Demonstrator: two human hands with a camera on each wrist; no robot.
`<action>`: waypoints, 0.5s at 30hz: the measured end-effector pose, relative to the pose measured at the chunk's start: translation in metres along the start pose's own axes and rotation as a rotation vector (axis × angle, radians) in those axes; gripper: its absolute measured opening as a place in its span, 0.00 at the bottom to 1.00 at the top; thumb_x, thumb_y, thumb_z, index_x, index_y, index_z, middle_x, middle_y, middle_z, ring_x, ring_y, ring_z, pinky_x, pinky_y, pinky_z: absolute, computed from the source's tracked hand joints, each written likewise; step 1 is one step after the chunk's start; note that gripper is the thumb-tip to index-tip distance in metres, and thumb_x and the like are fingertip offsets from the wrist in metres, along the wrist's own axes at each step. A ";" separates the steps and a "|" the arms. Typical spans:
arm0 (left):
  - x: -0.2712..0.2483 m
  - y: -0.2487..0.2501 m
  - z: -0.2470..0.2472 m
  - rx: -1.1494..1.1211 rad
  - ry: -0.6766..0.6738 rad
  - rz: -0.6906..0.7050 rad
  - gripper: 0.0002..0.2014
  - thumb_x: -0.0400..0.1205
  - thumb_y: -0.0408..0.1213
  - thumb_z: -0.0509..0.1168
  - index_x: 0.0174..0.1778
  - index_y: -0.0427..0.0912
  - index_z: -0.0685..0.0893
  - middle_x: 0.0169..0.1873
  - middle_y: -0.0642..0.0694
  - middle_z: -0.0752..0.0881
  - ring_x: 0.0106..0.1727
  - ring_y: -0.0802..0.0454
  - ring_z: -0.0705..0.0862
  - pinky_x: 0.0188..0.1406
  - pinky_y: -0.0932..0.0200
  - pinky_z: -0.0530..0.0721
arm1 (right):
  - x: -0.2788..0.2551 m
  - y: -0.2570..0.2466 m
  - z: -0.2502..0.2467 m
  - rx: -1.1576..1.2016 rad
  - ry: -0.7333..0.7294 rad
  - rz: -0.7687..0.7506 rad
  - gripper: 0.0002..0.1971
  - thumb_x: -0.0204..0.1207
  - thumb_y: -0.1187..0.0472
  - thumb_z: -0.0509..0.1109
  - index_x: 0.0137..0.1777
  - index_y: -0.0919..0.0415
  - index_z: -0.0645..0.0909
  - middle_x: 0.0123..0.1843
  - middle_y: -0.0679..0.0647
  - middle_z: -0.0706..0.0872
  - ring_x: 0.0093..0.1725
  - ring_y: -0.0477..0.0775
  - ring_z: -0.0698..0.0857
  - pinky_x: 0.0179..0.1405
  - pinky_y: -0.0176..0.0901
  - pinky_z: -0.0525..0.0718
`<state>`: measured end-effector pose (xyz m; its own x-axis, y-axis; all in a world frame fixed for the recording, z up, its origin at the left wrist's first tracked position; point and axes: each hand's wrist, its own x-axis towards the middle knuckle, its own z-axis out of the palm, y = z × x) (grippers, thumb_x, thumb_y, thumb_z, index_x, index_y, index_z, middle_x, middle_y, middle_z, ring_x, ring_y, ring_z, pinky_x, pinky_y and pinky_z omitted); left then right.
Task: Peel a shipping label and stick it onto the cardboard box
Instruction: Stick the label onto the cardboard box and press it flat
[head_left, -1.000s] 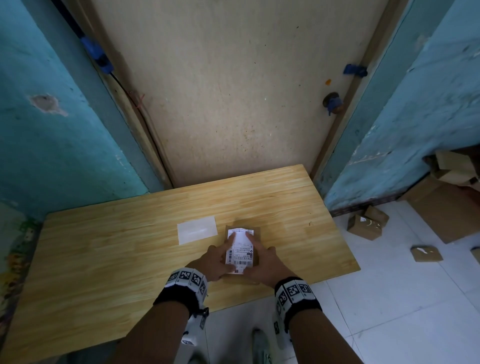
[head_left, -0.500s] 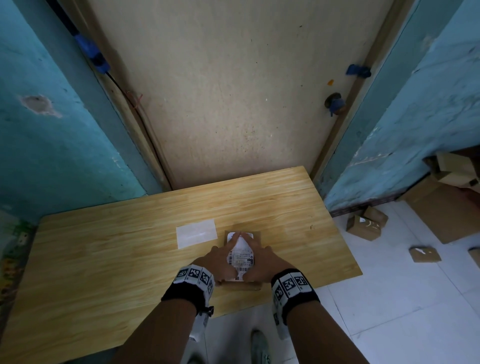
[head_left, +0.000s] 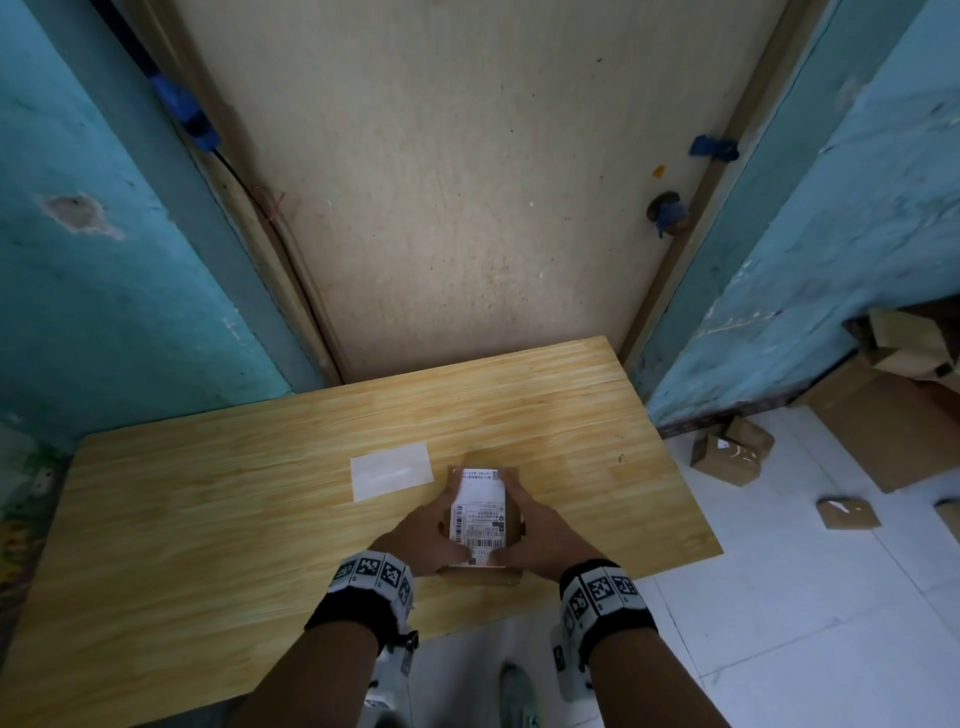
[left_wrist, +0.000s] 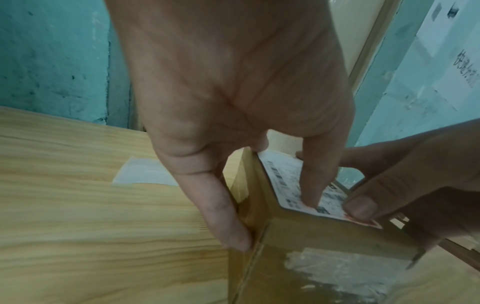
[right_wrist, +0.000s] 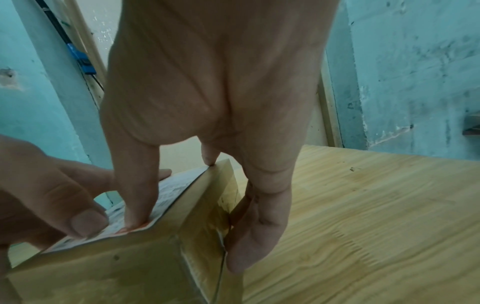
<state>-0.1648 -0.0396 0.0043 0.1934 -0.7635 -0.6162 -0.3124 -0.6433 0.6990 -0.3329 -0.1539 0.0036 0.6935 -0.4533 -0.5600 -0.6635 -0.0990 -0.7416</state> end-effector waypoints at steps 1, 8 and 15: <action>0.000 -0.001 0.002 0.008 0.006 0.007 0.58 0.75 0.33 0.74 0.82 0.69 0.34 0.60 0.46 0.85 0.52 0.51 0.85 0.43 0.62 0.88 | 0.001 0.002 0.001 0.004 0.001 0.001 0.62 0.66 0.67 0.81 0.88 0.36 0.42 0.74 0.57 0.83 0.67 0.56 0.85 0.64 0.51 0.89; 0.005 -0.007 0.011 0.049 0.103 0.060 0.54 0.76 0.37 0.73 0.80 0.69 0.36 0.61 0.46 0.86 0.42 0.56 0.87 0.31 0.72 0.81 | -0.002 0.006 0.002 -0.011 0.060 -0.056 0.49 0.71 0.70 0.80 0.87 0.45 0.59 0.75 0.55 0.82 0.57 0.42 0.84 0.49 0.27 0.86; -0.002 -0.035 0.028 -0.203 0.361 0.164 0.16 0.74 0.41 0.77 0.55 0.63 0.86 0.68 0.49 0.81 0.61 0.51 0.87 0.55 0.53 0.90 | -0.011 0.021 0.022 0.062 0.239 -0.064 0.24 0.71 0.64 0.81 0.69 0.59 0.86 0.61 0.53 0.93 0.50 0.40 0.90 0.52 0.27 0.87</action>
<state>-0.1801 -0.0140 -0.0285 0.4798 -0.8043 -0.3505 -0.1840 -0.4828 0.8562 -0.3480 -0.1317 -0.0136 0.6426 -0.6450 -0.4137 -0.5971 -0.0831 -0.7979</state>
